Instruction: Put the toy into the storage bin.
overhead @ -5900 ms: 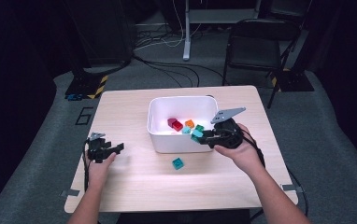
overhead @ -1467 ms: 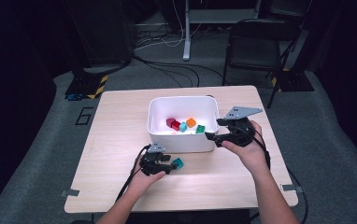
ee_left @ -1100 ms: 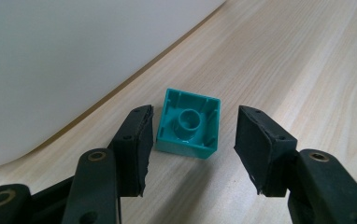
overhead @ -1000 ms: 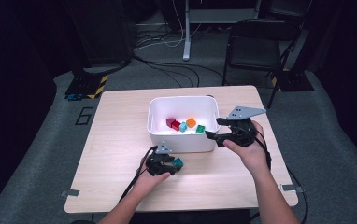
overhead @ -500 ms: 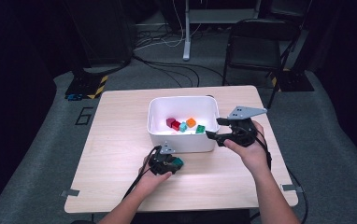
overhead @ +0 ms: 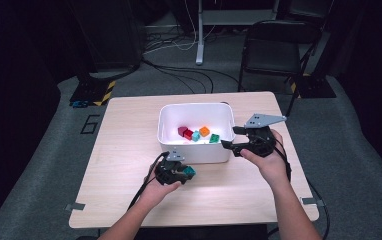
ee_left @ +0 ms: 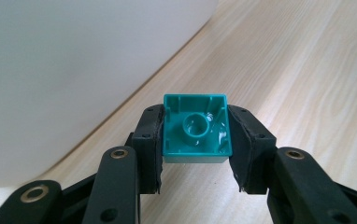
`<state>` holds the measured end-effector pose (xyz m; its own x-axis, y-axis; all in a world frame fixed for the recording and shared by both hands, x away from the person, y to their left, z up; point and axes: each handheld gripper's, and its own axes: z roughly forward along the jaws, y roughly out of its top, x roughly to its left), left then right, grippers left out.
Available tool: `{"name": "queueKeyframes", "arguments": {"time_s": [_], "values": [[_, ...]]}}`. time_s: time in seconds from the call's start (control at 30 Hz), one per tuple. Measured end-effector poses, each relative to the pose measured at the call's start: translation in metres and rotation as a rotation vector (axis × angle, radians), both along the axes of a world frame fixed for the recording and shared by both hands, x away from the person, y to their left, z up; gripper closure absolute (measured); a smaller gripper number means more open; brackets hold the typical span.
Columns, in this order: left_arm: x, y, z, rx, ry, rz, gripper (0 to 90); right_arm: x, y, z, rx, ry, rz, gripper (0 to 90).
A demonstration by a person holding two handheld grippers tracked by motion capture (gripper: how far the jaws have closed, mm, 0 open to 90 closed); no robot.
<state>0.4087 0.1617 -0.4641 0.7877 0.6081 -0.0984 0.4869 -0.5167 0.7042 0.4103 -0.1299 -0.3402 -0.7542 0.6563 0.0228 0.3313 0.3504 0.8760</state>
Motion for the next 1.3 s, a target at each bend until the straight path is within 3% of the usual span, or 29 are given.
{"name": "queueKeyframes", "arguments": {"time_s": [0.43, 0.6, 0.67, 0.93, 1.3], "values": [[-0.001, 0.004, 0.059, -0.040, -0.040, -0.026, 58.6, 0.000, 0.002, -0.001, -0.008, 0.005, 0.010, 34.0], [0.006, 0.004, 0.076, -0.052, -0.033, -0.036, 58.6, 0.002, 0.005, -0.002, -0.009, 0.007, 0.020, 33.9], [0.010, 0.005, 0.082, -0.068, -0.019, -0.036, 58.6, 0.003, 0.005, -0.002, -0.012, 0.007, 0.024, 33.8], [0.027, 0.007, 0.100, -0.077, -0.039, -0.019, 58.6, 0.005, -0.001, -0.003, -0.002, 0.013, 0.012, 33.8], [0.071, 0.004, 0.115, -0.085, -0.061, 0.008, 58.6, 0.005, -0.002, -0.004, -0.002, 0.011, 0.011, 33.8]]}}
